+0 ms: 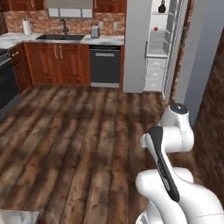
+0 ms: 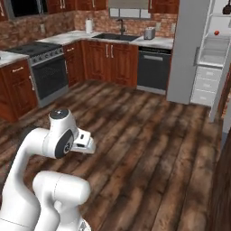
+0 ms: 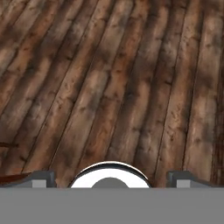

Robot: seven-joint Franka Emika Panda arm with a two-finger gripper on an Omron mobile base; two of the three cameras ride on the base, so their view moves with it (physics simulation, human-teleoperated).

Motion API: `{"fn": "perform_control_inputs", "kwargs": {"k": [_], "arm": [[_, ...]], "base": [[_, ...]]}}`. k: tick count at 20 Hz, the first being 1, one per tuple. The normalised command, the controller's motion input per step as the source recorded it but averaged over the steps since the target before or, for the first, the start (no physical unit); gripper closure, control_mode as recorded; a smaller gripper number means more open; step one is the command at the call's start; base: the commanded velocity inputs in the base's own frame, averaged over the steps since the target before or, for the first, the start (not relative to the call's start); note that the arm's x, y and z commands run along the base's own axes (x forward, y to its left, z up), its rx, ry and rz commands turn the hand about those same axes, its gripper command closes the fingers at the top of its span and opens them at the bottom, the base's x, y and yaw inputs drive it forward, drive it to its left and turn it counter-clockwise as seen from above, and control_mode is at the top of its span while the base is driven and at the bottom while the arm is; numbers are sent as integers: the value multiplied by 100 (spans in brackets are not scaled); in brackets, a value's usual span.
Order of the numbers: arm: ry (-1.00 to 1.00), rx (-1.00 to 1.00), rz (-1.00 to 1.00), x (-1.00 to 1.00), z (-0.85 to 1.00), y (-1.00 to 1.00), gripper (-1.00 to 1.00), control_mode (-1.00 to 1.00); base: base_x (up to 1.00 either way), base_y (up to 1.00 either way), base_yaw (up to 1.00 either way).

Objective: Pick the kiwi and apple from the fridge and place them on the plate next to the blender to make a fruit smoothie.

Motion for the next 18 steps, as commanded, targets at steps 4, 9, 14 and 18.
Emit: {"fn": "perform_control_inputs", "kwargs": {"k": [4,9,14,18], "arm": [[0,0,0,0,0,0,-100,100],[0,0,0,0,0,0,-100,100],[0,0,0,0,0,0,-100,100],[0,0,0,0,0,0,-100,100]], "base": [[100,0,-47],[100,11,-41],[100,34,-30],[100,46,-18]]}}
